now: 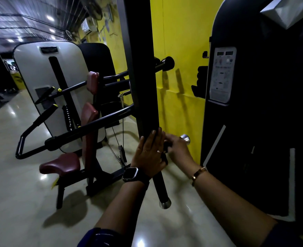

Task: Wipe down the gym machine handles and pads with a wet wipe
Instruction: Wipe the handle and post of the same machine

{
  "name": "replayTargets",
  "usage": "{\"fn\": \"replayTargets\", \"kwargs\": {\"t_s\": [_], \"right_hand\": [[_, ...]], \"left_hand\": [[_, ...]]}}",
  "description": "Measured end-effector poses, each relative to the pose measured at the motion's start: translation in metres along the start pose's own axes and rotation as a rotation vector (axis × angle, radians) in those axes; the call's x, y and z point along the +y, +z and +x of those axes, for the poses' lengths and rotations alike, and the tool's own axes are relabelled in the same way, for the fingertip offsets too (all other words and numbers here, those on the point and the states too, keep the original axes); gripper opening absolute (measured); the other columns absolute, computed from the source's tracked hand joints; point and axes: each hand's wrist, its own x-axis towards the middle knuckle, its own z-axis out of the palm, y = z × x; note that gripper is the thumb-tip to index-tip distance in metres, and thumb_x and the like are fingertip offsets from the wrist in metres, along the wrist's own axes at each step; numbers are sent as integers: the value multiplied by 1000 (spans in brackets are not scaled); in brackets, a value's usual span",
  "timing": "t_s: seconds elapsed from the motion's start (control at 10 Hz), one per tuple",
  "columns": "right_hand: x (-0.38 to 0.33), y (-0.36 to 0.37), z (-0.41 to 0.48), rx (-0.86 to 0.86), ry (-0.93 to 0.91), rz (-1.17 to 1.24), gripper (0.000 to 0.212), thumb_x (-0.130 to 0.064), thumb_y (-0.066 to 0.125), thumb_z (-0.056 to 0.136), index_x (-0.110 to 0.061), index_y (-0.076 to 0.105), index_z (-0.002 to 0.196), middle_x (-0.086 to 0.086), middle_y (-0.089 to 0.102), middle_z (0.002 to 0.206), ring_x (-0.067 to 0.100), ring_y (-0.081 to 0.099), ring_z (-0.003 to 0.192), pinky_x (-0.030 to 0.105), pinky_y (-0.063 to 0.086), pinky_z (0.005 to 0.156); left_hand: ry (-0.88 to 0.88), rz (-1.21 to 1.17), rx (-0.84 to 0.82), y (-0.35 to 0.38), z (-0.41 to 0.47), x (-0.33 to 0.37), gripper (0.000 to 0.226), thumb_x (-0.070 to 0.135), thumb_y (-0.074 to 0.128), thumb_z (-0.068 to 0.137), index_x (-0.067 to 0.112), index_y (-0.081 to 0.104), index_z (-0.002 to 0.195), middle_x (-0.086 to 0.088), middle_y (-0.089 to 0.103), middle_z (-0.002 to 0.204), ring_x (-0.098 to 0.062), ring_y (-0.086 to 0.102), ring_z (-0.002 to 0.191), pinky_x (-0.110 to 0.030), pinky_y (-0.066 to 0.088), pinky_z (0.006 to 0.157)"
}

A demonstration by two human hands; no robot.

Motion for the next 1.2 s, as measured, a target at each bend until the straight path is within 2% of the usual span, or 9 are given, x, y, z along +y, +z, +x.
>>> {"fn": "replayTargets", "kwargs": {"t_s": [0.1, 0.3, 0.5, 0.6, 0.7, 0.8, 0.9, 1.0, 1.2], "right_hand": [[-4, 16, -27, 86, -161, -49, 44, 14, 54, 79, -10, 67, 115, -7, 61, 103, 5, 56, 95, 2, 38, 83], [31, 16, -56, 242, -326, -238, 64, 18, 40, 68, -5, 63, 123, 1, 56, 131, 2, 40, 129, 15, 24, 113], [48, 24, -76, 328, -181, -187, 72, 24, 44, 67, -10, 62, 128, 0, 57, 134, 7, 47, 129, 25, 36, 109], [54, 39, -102, 168, -108, -195, 50, 13, 49, 85, -13, 62, 127, 3, 61, 129, 14, 51, 124, 23, 40, 103], [70, 57, -134, 99, -136, -416, 16, -38, 55, 94, -48, 63, 103, -20, 57, 102, 9, 55, 99, 17, 47, 78], [98, 72, -172, 7, -53, -275, 42, -66, 60, 83, -34, 70, 109, -13, 65, 107, 8, 63, 91, 28, 53, 76], [111, 62, -189, -46, -108, -260, 47, -58, 59, 87, -30, 62, 125, -21, 61, 126, 3, 56, 119, 34, 48, 101], [91, 47, -174, 63, -150, -235, 35, -18, 58, 92, -6, 63, 124, -6, 59, 134, 13, 53, 126, 23, 48, 98], [68, 36, -104, -139, -637, -592, 37, -19, 28, 106, -12, 44, 139, 3, 37, 149, 13, 30, 141, 21, 21, 114]], "left_hand": [[20, 11, 2, 1, -3, -2, 96, 57, 47, 81, 6, 14, 155, -12, -3, 163, -27, -2, 151, -45, 5, 120], [8, -52, 21, -3, -1, -2, 84, 41, 43, 83, 6, 15, 155, -10, -1, 164, -25, 0, 151, -45, 0, 122], [16, -65, 25, -3, -2, -1, 73, 33, 36, 92, 6, 9, 155, -10, -6, 163, -24, -4, 151, -44, 1, 122], [43, -76, 27, -3, -2, -6, 74, 31, 37, 92, 6, 8, 155, -10, -6, 164, -24, -5, 151, -45, 0, 122], [131, -75, 35, -5, -4, -10, 65, 28, 38, 91, 6, 24, 151, -14, 11, 162, -26, -6, 151, -48, -2, 121], [201, -58, 30, -4, -6, -20, 61, 29, 31, 99, 4, 17, 153, -15, 10, 162, -28, -4, 151, -51, -3, 121], [296, -87, 45, -3, -9, -30, 57, 30, 31, 102, 4, 22, 152, -9, 18, 159, -27, 3, 151, -52, 1, 121], [311, -91, 67, -1, -6, -30, 56, 31, 33, 100, 6, 27, 150, -7, 19, 159, -26, 3, 151, -52, 0, 121], [294, -184, 108, -6, 3, -32, 47, 21, 13, 106, 9, 40, 142, -3, 38, 148, -19, 0, 151, -47, 0, 120]]}}
